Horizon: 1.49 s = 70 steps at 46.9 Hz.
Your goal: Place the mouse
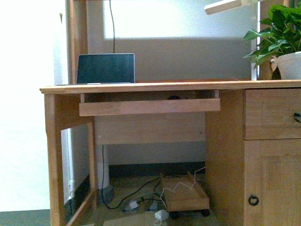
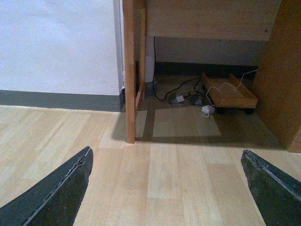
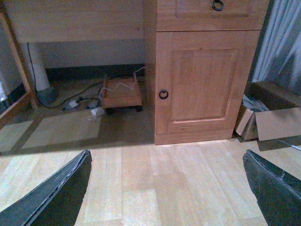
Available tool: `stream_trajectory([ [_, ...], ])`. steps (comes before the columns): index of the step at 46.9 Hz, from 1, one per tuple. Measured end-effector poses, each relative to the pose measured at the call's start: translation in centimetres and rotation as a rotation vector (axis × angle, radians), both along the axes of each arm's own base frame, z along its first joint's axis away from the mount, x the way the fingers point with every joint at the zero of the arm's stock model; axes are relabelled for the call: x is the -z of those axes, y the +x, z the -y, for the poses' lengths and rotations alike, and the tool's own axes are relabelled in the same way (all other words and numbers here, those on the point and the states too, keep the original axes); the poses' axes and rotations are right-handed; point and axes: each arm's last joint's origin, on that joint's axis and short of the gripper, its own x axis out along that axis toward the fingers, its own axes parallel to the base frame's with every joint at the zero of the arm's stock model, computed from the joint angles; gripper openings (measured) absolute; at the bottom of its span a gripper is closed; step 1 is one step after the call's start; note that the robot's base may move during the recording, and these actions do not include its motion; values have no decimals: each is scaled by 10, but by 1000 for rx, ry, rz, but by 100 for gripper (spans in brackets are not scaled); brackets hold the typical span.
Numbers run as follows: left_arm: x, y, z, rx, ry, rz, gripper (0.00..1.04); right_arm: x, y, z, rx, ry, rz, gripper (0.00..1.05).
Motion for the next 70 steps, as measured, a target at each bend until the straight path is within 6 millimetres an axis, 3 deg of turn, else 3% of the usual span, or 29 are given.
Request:
stream_trajectory([
  [70, 0, 0, 0, 0, 0, 0, 97, 0, 0, 0, 0, 0, 0, 97],
])
